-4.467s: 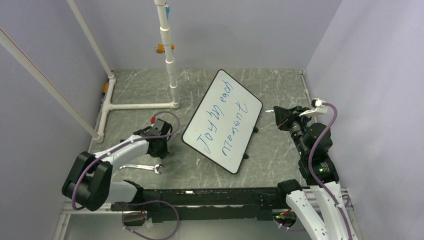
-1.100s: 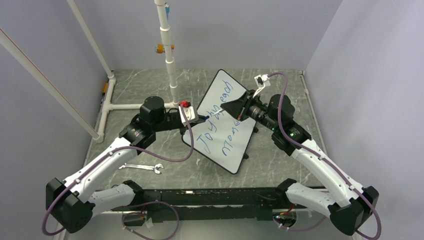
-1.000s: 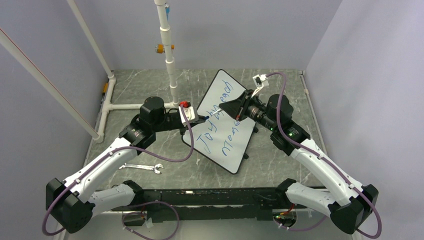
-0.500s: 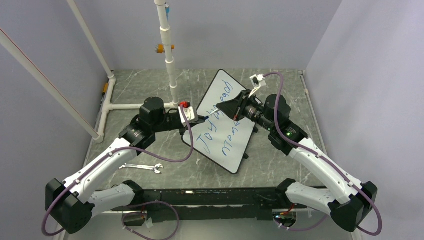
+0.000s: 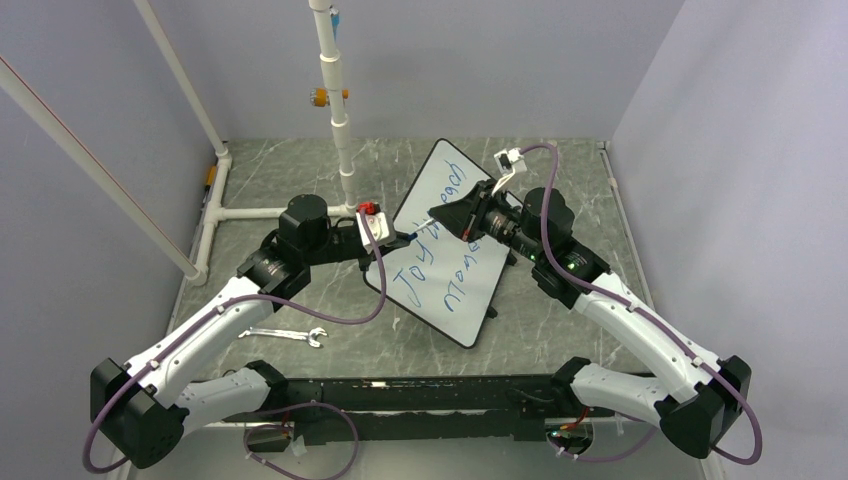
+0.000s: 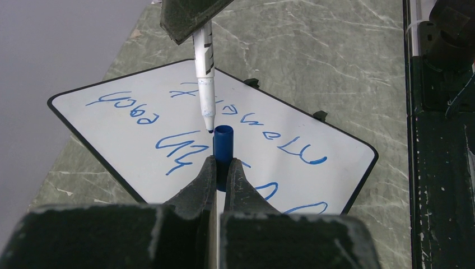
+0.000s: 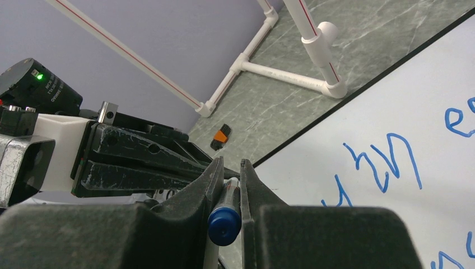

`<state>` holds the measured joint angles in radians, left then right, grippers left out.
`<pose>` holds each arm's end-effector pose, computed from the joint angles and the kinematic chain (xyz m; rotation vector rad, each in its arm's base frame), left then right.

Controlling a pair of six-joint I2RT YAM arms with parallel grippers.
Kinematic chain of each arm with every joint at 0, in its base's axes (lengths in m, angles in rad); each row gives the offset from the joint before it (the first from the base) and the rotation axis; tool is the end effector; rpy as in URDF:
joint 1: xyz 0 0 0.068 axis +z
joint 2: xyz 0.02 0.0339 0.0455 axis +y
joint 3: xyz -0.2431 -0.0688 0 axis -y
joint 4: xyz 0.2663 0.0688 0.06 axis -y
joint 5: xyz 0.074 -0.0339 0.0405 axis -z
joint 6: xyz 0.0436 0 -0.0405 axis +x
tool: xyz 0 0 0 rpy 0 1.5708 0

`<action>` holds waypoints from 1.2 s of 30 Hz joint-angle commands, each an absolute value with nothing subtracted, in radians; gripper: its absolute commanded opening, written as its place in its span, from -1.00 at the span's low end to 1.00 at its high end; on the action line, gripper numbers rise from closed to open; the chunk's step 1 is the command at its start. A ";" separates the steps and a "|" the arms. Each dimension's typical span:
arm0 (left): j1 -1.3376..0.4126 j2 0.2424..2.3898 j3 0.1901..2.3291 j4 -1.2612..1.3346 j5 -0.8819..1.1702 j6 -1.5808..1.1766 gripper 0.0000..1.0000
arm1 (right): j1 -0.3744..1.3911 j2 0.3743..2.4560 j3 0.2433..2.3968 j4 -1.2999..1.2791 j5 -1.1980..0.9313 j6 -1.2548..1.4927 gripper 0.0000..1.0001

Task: Write a sentence on the whiteboard
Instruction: Close the whiteboard marker at the center of the board.

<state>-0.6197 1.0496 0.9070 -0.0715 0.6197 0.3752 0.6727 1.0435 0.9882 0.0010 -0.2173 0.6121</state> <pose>0.2117 -0.1821 0.3226 1.2282 1.3185 -0.7259 0.2157 0.1839 0.3624 -0.2331 1.7391 1.1428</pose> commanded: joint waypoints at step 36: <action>-0.623 1.050 0.951 -0.083 0.576 0.315 -1.00 | 0.717 1.015 1.063 -0.045 -0.143 0.559 -1.00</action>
<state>-0.6216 1.0500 0.9073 -0.0937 0.5781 0.3267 0.7105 1.0317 1.0206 -0.0525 -0.1360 0.5682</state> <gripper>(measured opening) 0.036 0.150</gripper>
